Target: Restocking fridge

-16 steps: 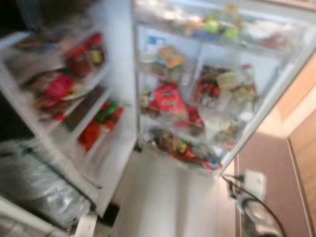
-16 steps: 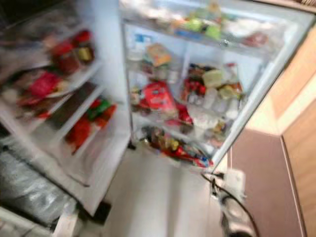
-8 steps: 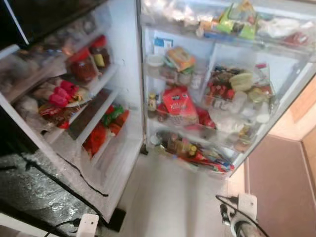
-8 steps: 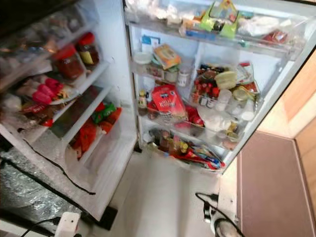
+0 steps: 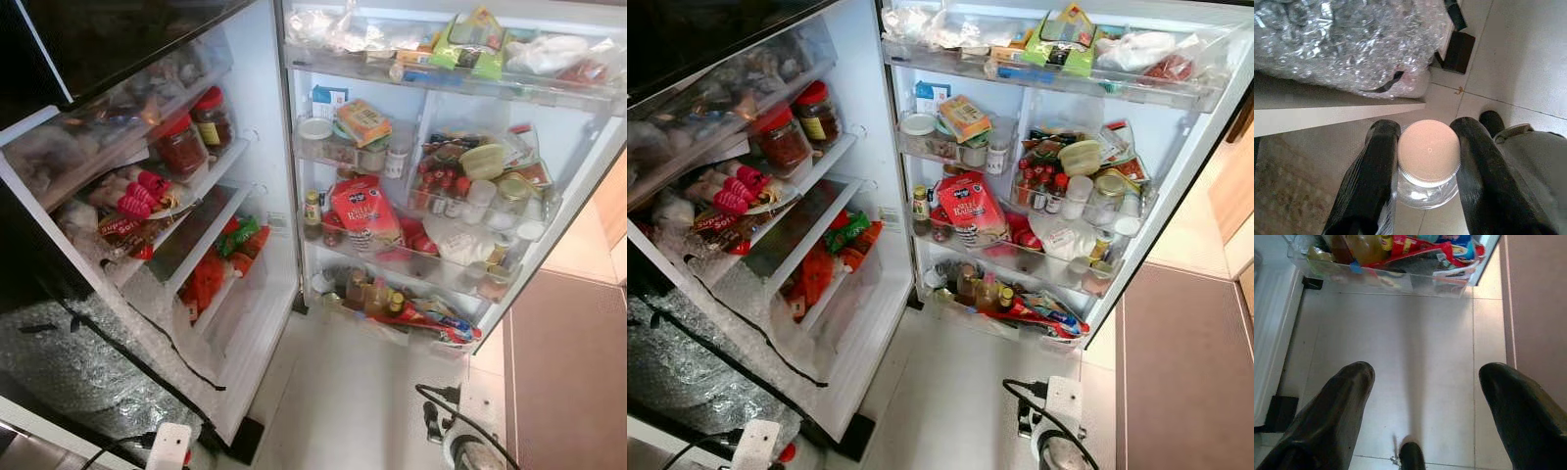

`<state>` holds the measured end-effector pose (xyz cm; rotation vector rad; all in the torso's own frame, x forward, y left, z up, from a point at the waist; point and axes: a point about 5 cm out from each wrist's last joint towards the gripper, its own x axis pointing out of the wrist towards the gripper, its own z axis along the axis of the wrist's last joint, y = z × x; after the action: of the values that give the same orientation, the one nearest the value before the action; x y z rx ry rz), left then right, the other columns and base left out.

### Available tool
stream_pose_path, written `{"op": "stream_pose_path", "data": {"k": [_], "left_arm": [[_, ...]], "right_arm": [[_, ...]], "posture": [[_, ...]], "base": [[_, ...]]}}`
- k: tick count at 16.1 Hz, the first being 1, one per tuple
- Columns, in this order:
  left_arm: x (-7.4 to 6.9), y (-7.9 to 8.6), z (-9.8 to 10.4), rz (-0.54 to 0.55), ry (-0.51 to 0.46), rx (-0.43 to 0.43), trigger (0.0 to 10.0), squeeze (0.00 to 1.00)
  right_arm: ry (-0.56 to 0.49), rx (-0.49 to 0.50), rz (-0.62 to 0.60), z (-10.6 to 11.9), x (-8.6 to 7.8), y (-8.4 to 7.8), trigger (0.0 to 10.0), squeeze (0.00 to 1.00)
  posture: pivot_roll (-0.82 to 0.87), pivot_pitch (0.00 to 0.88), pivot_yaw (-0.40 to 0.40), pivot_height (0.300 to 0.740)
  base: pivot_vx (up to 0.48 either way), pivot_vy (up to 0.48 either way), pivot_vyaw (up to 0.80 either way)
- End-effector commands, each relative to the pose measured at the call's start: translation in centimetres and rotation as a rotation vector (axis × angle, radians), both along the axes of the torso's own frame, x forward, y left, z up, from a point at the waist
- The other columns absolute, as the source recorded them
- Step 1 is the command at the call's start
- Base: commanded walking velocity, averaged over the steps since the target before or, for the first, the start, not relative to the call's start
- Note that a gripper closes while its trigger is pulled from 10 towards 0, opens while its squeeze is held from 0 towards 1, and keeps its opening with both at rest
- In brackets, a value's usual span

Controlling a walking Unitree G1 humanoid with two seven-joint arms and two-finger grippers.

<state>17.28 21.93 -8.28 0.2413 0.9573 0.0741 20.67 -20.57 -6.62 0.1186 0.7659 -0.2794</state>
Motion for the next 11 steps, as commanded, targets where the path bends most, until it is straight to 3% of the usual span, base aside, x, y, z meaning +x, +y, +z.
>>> {"op": "stream_pose_path", "data": {"k": [1,3,11], "left_arm": [[-0.2,-0.1,-0.1,-0.014,0.024,0.002,10.0,0.00],[-0.2,-0.3,-0.2,-0.012,0.026,-0.005,10.0,0.00],[-0.3,-0.2,-0.2,0.009,0.027,-0.011,10.0,0.00]], "right_arm": [[0.037,0.001,-0.028,-0.5,-0.8,-0.2,10.0,0.00],[0.076,0.000,-0.021,-0.9,-1.6,-0.2,10.0,0.00],[0.149,0.003,-0.018,-1.9,-3.4,-0.3,10.0,0.00]], "posture": [[-0.10,0.000,0.041,0.740],[-0.10,0.000,0.030,0.740],[-0.11,0.009,0.026,0.740]], "base": [[0.000,0.000,0.00],[0.120,0.000,0.00],[0.242,0.000,-0.66]]}}
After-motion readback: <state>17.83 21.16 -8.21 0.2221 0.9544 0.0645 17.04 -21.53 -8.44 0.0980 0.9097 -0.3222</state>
